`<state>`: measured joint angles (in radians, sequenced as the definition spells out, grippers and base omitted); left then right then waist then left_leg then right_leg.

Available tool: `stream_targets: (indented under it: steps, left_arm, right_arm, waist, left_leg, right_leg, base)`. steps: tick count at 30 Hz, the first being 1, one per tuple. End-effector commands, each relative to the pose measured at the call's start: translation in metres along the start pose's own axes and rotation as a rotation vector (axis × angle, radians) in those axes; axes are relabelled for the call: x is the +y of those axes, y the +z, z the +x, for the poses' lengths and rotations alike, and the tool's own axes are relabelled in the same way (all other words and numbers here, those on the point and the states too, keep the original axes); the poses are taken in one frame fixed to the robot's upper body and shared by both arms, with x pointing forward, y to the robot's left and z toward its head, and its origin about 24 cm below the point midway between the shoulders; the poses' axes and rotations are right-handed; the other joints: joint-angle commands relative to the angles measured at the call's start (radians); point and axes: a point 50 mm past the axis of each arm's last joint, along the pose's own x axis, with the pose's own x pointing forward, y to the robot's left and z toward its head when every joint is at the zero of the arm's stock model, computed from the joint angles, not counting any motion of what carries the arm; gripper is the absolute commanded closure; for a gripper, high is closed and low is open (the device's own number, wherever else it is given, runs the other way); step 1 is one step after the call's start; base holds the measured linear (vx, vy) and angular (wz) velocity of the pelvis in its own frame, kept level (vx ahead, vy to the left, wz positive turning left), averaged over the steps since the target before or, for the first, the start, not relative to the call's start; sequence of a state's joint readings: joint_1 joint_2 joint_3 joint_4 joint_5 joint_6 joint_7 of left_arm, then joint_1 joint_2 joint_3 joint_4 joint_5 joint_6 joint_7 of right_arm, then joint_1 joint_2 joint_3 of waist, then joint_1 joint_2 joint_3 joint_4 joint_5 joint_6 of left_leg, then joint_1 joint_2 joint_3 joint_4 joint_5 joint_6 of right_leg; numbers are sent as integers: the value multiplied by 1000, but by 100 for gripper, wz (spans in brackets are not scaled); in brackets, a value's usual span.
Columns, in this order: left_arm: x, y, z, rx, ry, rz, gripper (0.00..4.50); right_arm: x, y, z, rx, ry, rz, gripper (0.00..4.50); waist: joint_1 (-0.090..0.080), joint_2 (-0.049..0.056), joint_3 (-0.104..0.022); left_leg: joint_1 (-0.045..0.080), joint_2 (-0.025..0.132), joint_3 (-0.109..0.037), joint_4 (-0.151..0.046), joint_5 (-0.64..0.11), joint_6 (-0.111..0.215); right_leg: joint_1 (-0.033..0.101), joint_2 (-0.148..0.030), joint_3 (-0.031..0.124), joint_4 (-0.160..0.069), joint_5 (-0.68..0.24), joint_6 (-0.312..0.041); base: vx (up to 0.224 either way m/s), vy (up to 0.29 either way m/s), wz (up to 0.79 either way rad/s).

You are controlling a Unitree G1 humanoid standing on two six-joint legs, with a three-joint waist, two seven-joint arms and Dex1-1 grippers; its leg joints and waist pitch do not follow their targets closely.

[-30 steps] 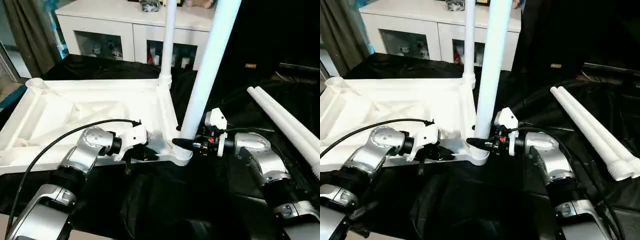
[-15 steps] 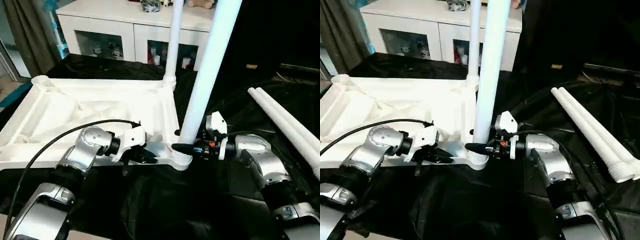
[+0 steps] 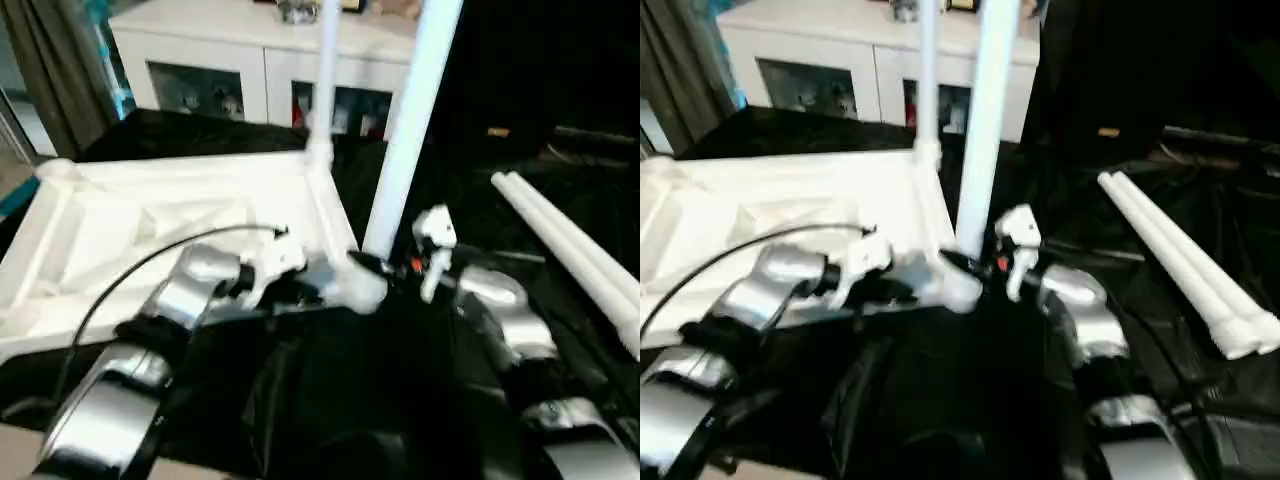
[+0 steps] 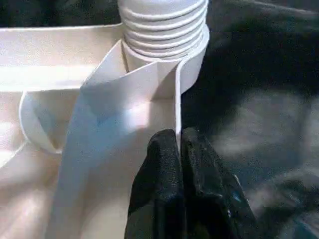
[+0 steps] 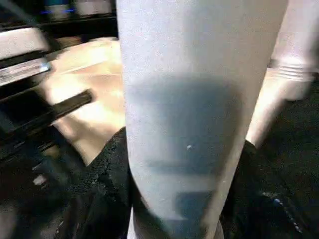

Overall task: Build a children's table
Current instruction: Insert table leg to table base

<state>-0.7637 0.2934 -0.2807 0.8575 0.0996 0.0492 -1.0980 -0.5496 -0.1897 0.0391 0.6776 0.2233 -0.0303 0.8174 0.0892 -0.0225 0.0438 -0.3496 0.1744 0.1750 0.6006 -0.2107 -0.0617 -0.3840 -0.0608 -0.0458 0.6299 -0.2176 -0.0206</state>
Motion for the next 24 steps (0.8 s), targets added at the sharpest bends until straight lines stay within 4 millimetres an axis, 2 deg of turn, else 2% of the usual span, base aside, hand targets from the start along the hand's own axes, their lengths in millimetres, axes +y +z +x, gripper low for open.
stream_targets:
  steps: [1, 4, 6, 7, 11, 14, 17, 18, 19, 20, 21, 24]
  left_arm:
    - [17, 25, -9, -48, 115, 38, 450]
    - [24, 31, -4, -41, 215, 26, 450]
    - [24, 31, -3, -41, 220, 28, 450]
    - [19, 32, -2, -57, 182, 63, 450]
    - [9, 25, -2, -62, 98, 110, 450]
    - [2, 22, -2, -94, 34, 142, 450]
    - [-4, 17, -4, -89, -12, 157, 450]
    - [-5, 16, -5, -89, -29, 163, 450]
    - [-9, 14, -6, -98, -66, 173, 450]
    - [-9, 14, -6, -98, -66, 173, 450]
    - [-11, 14, -7, -106, -85, 177, 450]
    - [-15, 12, -8, -109, -128, 187, 450]
  right_arm:
    - [5, -33, -5, 129, -40, 70, 262]
    - [11, -33, 3, 84, -71, 80, 262]
    - [12, -32, 3, 78, -71, 82, 262]
    - [12, -30, 3, 45, -71, 88, 262]
    - [8, -27, -4, 25, -73, 95, 262]
    - [6, -28, -9, 41, -52, 89, 262]
    - [5, -28, -13, 61, -10, 85, 263]
    - [5, -27, -14, 67, 11, 82, 263]
    - [6, -25, -17, 80, 68, 75, 263]
    - [6, -25, -17, 80, 68, 75, 263]
    - [6, -24, -19, 86, 99, 71, 263]
    - [11, -23, -26, 138, 248, 43, 263]
  waist:
    - [-1, 5, -47]
    - [3, 7, -52]
    - [3, 6, -53]
    - [2, 11, -53]
    - [1, 12, -53]
    - [1, 9, -53]
    - [-1, 11, -54]
    - [-1, 11, -55]
    - [-2, 3, -54]
    - [1, 8, -54]
    - [1, 8, -54]
    - [8, 6, -54]
  left_leg:
    - [7, 62, -23, -88, -192, 2]
    - [3, 62, -21, -83, -135, 26]
    - [1, 61, -21, -82, -113, 41]
    - [1, 62, -22, -82, -110, 48]
    - [2, 64, -21, -83, -122, 60]
    - [2, 66, -21, -84, -120, 65]
    - [2, 67, -20, -83, -97, 74]
    - [2, 68, -20, -83, -95, 77]
    - [2, 67, -18, -84, -95, 81]
    - [1, 68, -18, -83, -95, 85]
    - [3, 69, -16, -82, -93, 85]
    - [2, 71, -16, -80, -89, 93]
  right_leg:
    - [35, -99, 55, -89, -189, -232]
    - [41, -98, 53, -79, -74, -247]
    - [44, -96, 51, -74, -17, -258]
    - [44, -97, 51, -73, 5, -263]
    - [46, -98, 51, -74, 24, -274]
    - [49, -100, 50, -74, 25, -277]
    - [49, -96, 49, -69, 58, -280]
    - [49, -97, 48, -68, 67, -285]
    - [50, -96, 48, -70, 66, -286]
    - [51, -98, 48, -69, 60, -287]
    - [48, -95, 47, -68, 64, -289]
    - [50, -95, 44, -67, 65, -290]
  base:
    - [0, 0, 0]
    - [0, 0, 0]
    - [0, 0, 0]
    - [0, 0, 0]
    - [0, 0, 0]
    - [0, 0, 0]
    - [0, 0, 0]
    - [0, 0, 0]
    - [0, 0, 0]
    - [0, 0, 0]
    - [0, 0, 0]
    - [0, 0, 0]
